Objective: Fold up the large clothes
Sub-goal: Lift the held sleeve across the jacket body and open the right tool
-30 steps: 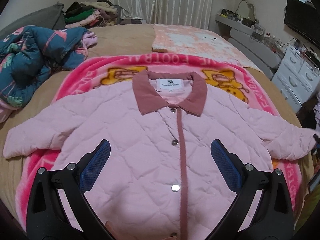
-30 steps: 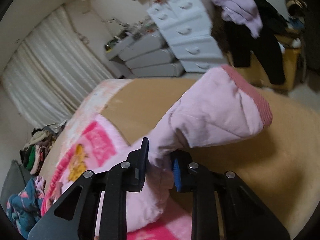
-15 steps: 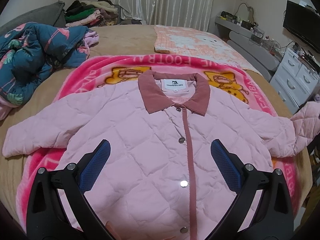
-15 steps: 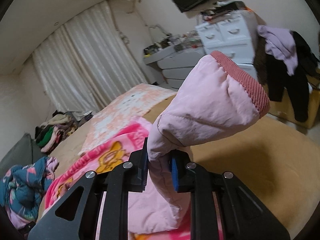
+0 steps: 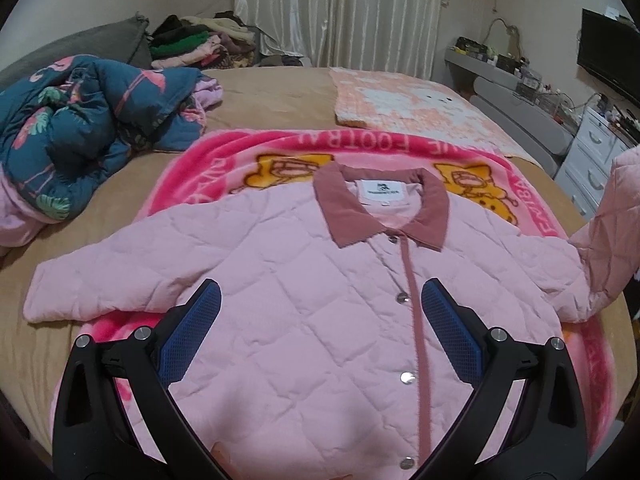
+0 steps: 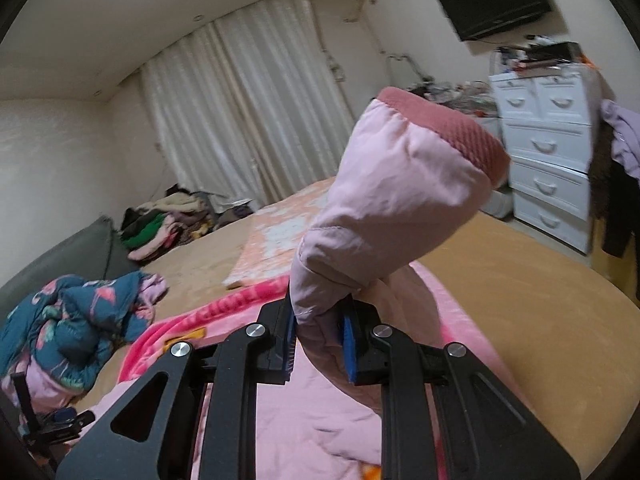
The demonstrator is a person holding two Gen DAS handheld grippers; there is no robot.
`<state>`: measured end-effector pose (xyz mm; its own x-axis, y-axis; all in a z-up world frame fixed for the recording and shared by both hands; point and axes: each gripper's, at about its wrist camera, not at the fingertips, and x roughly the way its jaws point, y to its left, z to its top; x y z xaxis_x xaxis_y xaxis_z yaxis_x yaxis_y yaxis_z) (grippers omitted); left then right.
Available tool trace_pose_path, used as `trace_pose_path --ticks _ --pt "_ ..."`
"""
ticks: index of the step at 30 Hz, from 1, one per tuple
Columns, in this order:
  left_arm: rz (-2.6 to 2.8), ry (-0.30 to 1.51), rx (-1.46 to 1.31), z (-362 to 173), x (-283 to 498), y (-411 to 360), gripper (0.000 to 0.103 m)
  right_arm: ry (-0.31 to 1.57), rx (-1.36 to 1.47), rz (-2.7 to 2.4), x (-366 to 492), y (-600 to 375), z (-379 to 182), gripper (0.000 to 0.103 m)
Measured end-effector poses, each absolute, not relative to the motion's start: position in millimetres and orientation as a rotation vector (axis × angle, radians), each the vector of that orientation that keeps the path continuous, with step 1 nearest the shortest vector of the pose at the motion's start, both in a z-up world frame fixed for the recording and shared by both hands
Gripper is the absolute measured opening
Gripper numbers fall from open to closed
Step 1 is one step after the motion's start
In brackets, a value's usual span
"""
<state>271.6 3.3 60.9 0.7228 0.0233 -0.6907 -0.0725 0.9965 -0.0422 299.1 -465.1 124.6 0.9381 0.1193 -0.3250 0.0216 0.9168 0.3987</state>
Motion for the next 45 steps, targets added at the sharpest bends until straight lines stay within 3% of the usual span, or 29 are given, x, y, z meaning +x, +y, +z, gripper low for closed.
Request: trace_pose_path --ticks 20,45 --pt "0.006 0.714 -0.205 61.8 292.4 63.4 0.094 0.387 0.277 0.218 315.9 -334.2 145.8 0.018" --pt "-0.056 0.776 -0.415 17.2 293.0 121.2 0.094 0.489 0.214 0.343 364.2 -199.2 102.1 0.018"
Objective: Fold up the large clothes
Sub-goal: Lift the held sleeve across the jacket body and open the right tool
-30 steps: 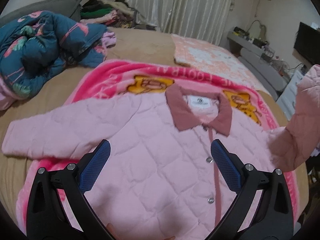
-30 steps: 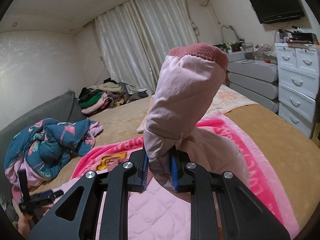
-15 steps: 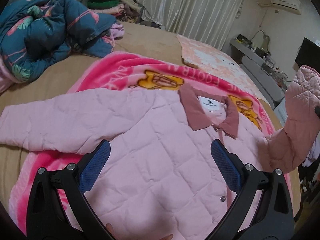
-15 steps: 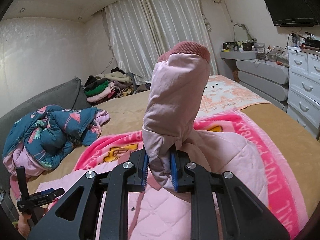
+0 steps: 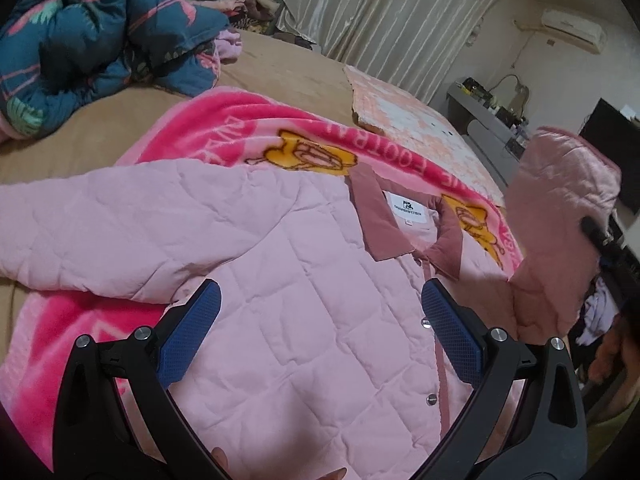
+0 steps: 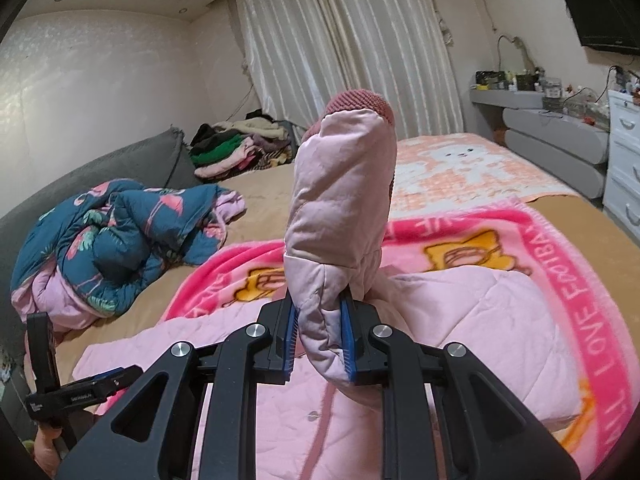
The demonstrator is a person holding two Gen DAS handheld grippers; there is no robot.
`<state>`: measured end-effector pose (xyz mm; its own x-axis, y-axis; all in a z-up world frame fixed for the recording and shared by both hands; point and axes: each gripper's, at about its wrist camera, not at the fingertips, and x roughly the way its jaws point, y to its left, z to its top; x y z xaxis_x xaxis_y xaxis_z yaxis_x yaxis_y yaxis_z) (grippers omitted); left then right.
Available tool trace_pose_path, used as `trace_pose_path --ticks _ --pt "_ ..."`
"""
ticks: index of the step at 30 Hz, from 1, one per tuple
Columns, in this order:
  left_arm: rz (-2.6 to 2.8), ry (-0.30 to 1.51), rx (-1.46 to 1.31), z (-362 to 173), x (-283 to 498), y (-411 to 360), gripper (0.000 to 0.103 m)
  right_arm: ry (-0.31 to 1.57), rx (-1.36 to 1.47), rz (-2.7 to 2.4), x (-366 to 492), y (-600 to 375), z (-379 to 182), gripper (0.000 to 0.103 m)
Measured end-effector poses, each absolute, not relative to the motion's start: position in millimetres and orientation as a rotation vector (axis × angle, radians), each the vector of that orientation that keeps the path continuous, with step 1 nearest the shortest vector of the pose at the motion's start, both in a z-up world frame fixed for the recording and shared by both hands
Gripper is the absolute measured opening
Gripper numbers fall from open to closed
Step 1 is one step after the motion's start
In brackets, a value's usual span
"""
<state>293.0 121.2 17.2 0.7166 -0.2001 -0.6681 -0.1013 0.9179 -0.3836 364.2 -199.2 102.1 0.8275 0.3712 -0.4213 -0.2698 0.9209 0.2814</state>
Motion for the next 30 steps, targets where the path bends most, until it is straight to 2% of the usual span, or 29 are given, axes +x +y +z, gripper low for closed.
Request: trace_pose_path --ticks 15,20,27,30 --pt "-0.116 0.794 -0.550 3.1 299.3 134.3 0.094 0.619 0.180 0.430 370.1 -146.1 33.2 0.018" --pt "-0.185 0.823 -0.651 -10.4 301.3 134.5 0.094 0.681 0.101 0.477 359.4 -115.5 -0.6 0.022" --pt "-0.232 0.850 -0.703 -21.9 302.5 127.1 0.094 0.736 0.003 0.515 336.9 -83.9 -28.1 0.039" --pt "-0.236 0.851 -0.703 -23.6 301.1 125.5 0.094 0.777 0.020 0.548 331.9 -79.4 -37.7 0.054"
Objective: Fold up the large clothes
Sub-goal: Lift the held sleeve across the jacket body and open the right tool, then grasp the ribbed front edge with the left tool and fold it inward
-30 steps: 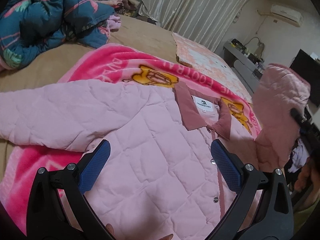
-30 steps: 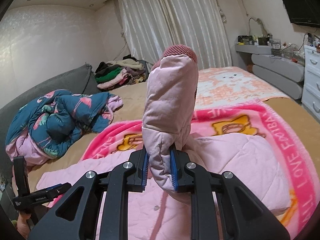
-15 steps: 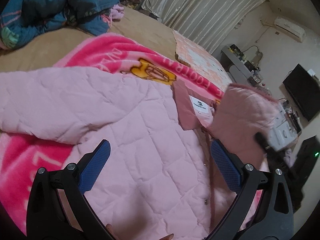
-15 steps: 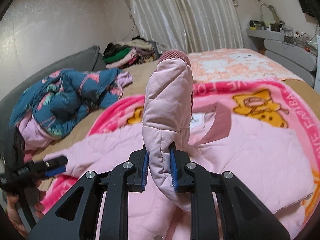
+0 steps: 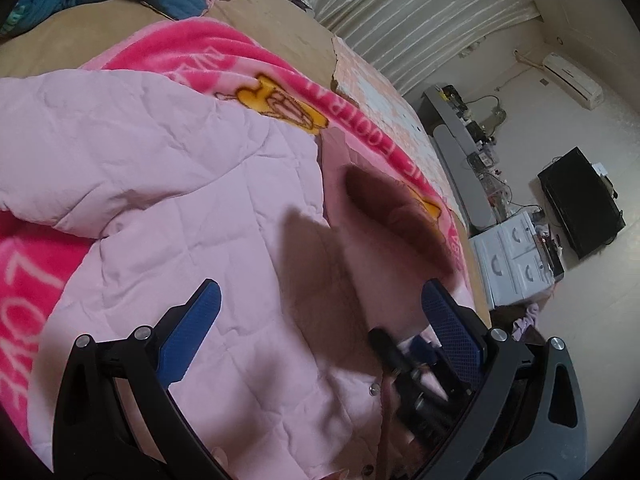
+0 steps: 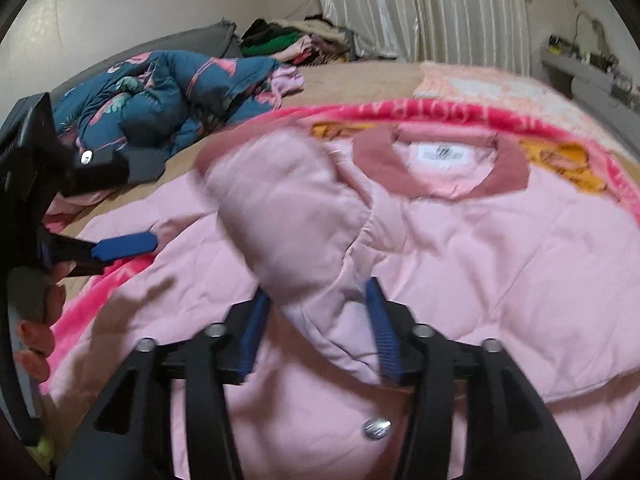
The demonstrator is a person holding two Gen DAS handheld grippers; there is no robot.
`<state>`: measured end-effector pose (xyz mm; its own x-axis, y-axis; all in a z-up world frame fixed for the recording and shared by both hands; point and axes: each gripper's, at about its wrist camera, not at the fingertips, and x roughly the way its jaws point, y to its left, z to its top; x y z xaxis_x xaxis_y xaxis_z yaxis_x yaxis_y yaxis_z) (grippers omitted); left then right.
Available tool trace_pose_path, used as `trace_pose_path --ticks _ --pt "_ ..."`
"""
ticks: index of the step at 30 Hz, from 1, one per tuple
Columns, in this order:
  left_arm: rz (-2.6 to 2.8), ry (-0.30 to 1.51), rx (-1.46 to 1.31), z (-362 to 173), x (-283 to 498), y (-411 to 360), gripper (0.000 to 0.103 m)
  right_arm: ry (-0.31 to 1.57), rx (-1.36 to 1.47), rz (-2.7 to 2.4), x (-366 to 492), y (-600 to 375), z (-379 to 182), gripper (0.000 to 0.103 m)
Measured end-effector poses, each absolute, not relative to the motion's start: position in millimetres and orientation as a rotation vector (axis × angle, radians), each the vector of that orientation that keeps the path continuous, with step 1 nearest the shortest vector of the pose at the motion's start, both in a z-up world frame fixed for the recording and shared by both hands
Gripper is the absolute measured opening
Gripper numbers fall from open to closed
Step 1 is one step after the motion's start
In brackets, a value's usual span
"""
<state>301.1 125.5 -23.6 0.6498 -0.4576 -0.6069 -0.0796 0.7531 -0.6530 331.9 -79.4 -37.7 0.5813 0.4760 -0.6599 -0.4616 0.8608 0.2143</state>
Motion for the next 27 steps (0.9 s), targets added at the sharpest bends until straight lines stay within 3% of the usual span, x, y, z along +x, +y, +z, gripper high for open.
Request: trace_pose_path --ticks 2,4,6,14,22,24,25,26,27 --pt "-0.252 0.857 -0.715 -26.2 301.9 123.7 0.094 0.797 0.017 0.572 327.6 -76.0 -39.9 0.062" --pt "-0.263 0.868 -0.723 -31.2 303.2 120.6 0.094 0.806 0.042 0.594 322.1 -78.6 -36.4 0.079" --pt "-0.264 0.883 -0.720 -36.7 303.9 115.9 0.094 0.809 0.075 0.601 318.8 -87.7 -28.3 0.084" --pt "-0.271 0.994 -0.751 -74.3 310.1 91.5 0.094 0.779 0.120 0.458 305.9 -164.0 -7.3 0.084" --pt "-0.215 0.961 -0.691 -81.5 314.7 77.6 0.093 0.764 0.173 0.284 297.5 -248.8 -7.4 0.084" --pt "-0.224 0.965 -0.650 -80.7 316.3 71.2 0.084 0.762 0.173 0.254 295.9 -261.1 -9.2 0.084" --pt "-0.234 0.968 -0.625 -80.5 317.0 66.6 0.066 0.761 0.177 0.238 294.9 -268.0 -10.3 0.084" --pt "-0.256 0.965 -0.619 -81.3 317.8 62.5 0.055 0.761 0.181 0.229 294.6 -272.3 -11.3 0.084" --pt "-0.274 0.961 -0.619 -81.2 317.1 60.5 0.051 0.761 0.187 0.220 294.4 -277.1 -12.3 0.084"
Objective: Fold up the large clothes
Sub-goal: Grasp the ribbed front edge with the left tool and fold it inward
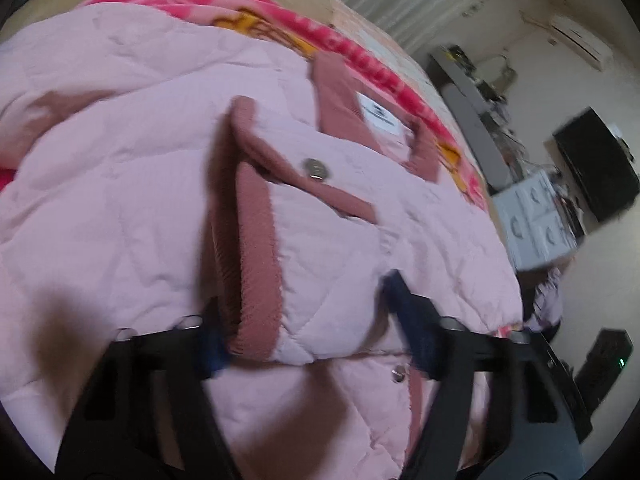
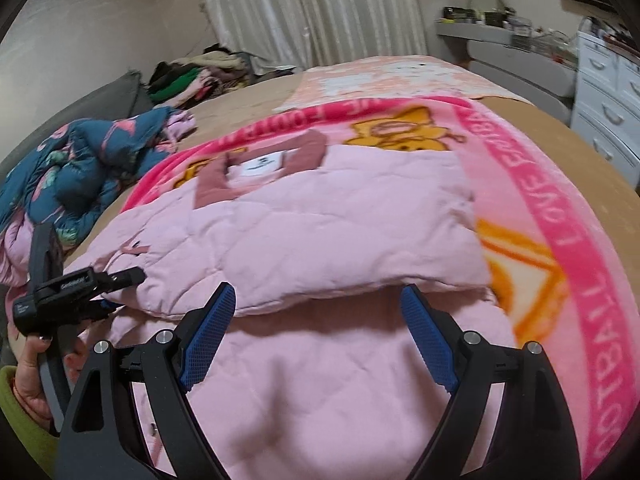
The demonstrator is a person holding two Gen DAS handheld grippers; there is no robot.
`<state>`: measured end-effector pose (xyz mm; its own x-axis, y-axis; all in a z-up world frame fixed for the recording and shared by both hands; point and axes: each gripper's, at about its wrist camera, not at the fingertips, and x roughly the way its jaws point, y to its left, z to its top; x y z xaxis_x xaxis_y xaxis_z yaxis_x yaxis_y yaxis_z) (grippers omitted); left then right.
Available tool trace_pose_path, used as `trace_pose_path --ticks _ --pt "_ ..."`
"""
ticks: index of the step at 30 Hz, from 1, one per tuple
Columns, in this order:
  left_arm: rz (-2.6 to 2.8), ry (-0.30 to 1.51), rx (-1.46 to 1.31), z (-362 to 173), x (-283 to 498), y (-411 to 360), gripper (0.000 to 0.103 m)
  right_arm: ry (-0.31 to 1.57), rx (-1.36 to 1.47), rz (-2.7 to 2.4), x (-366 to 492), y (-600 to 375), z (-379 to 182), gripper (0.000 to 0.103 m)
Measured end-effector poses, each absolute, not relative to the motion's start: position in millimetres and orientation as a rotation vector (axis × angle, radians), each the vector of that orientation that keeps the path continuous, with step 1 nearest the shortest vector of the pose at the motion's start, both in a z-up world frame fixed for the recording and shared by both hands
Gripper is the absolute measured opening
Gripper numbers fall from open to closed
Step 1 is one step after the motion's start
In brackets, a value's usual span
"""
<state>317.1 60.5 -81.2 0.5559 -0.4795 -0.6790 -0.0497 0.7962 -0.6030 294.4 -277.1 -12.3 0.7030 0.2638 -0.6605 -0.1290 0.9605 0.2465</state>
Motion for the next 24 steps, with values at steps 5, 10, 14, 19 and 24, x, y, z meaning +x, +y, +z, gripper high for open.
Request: trace_pose_path --ticks 5,10,14,19,24 --pt "-0.304 0.908 -0.552 -65.5 310.0 53.4 0.016 0.773 0.196 0.189 294.5 -288.3 -18.0 0.084" --pt "-0.327 0.794 -0.476 -20.7 301.9 54.2 0.014 0.734 0.209 0.150 294.4 -300.5 -10.1 0.084" --pt "-0.322 0.705 -0.441 13.9 298.1 62.1 0.014 0.697 0.238 0.122 299.8 -312.5 -1.7 0.084" --pt "-0.266 0.707 -0.371 13.6 302.6 74.1 0.016 0.686 0.218 0.115 308.1 -307.9 0.6 0.084" --pt "-0.198 0.859 -0.382 -43.6 317.4 90.1 0.018 0.686 0.202 0.151 322.3 -290.0 4.4 0.084"
